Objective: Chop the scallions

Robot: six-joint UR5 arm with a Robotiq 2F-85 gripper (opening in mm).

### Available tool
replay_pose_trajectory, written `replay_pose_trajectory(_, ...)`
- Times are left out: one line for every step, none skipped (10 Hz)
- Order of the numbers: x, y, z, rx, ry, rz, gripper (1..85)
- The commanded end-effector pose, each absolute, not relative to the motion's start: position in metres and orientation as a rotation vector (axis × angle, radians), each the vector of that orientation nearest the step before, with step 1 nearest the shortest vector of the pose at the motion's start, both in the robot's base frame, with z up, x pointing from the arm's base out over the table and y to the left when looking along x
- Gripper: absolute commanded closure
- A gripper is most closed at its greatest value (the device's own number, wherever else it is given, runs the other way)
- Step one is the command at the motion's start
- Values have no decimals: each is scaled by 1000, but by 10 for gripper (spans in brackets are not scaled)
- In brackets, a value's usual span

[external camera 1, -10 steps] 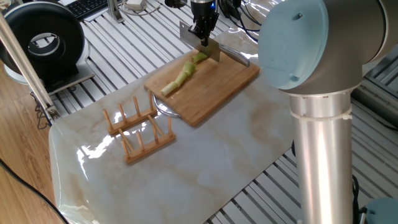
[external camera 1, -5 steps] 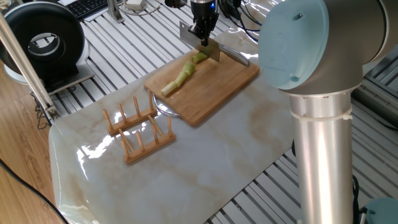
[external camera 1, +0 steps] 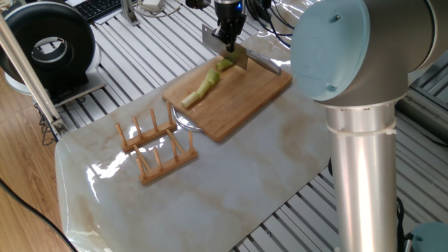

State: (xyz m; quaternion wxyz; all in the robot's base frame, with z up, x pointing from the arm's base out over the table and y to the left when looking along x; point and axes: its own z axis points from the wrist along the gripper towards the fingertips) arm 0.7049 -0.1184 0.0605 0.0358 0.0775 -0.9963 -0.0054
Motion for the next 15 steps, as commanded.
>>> replay_pose_trajectory(706, -117, 60, 232, -3066, -33, 843)
replay_pose_trajectory(707, -118, 55, 233, -3071, -37, 843)
replay_pose_trajectory(707, -119, 51, 238, -3076, -41, 843)
replay_pose_trajectory(706, -120, 54, 239, -3067, -30, 843)
replay_pose_trajectory(704, -117, 60, 234, -3060, -31, 843)
replay_pose_trajectory(705, -114, 63, 229, -3059, -33, 843)
replay_pose_trajectory(705, -113, 63, 227, -3059, -33, 843)
replay_pose_trajectory(705, -114, 62, 227, -3059, -26, 843)
replay_pose_trajectory(705, -115, 62, 226, -3059, -24, 843)
replay_pose_trajectory(705, -117, 60, 233, -3060, -22, 843)
replay_pose_trajectory(703, -121, 56, 250, -3057, -20, 843)
replay_pose_trajectory(701, -126, 51, 260, -3047, -5, 843)
replay_pose_trajectory(696, -130, 52, 266, -3025, 20, 843)
replay_pose_trajectory(693, -126, 62, 255, -3001, 31, 843)
replay_pose_trajectory(692, -119, 69, 240, -2991, 35, 843)
